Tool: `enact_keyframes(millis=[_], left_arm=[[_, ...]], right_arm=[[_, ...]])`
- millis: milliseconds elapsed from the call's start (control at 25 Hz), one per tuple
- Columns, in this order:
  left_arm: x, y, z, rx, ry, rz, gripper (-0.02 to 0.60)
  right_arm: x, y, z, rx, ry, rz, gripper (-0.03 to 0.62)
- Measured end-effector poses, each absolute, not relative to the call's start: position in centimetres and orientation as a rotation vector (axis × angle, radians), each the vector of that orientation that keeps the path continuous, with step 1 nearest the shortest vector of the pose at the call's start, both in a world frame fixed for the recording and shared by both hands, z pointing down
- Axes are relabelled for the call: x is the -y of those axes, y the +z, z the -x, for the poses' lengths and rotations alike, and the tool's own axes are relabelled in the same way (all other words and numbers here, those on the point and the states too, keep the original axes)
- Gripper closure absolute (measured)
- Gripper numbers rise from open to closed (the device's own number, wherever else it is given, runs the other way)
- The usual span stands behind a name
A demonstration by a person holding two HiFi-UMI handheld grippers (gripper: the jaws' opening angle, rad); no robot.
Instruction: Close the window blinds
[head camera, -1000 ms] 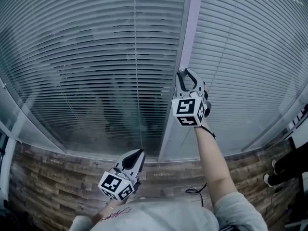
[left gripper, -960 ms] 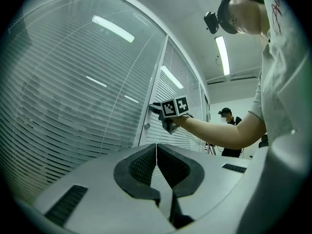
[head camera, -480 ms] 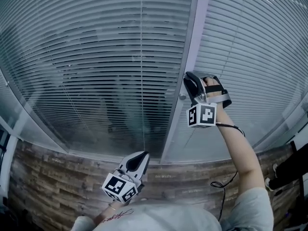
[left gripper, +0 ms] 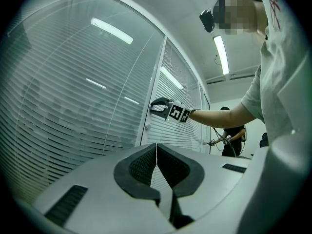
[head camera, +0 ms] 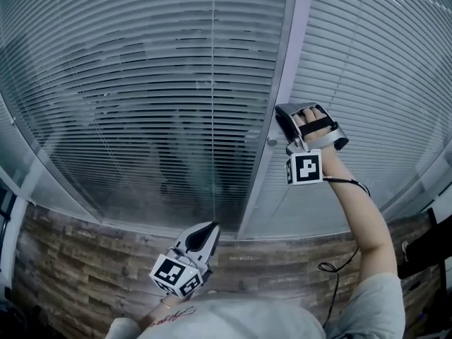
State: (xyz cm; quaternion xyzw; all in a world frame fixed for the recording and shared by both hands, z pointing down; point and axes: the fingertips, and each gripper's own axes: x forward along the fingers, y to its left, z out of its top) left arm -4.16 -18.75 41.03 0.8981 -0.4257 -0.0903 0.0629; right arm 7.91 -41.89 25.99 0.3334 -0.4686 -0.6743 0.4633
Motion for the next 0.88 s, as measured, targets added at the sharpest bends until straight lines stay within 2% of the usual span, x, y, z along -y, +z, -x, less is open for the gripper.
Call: enact_keyframes(millis=[160, 320, 480, 680, 760, 880], left_arm=[[18.6, 40.9, 4.6, 1.298, -0.277, -2.706, 0.563], [18.7, 41.2, 4.8, 1.291, -0.274, -2.701, 0.563], [18.8, 41.4, 4.7, 1.278, -0.286, -2.691, 0.563], [18.7, 41.5, 4.7, 1.278, -0.279, -2.677, 0.563], [18.6, 41.5, 4.9, 1.283, -0.278, -2.674, 0.563], [18.7, 41.6, 5.2, 1.288, -0.283, -2.680, 0.563]], right_arm=[[40.9, 24.6, -8.9, 1.558, -1.467, -1.208, 0.420], [40.7, 23.8, -10.3, 2.342, -0.758, -1.704, 0.404], [41.7, 24.2, -10.3, 2.629, -0.256, -1.959, 0.404], [42.6, 24.5, -10.0, 2.656, -0.066, -2.112, 0.405], [42.7, 24.4, -10.3, 2.639, -0.055, -2.172, 0.442], [42.6, 24.3, -10.4, 2.602, -0.125, -2.219, 0.450]])
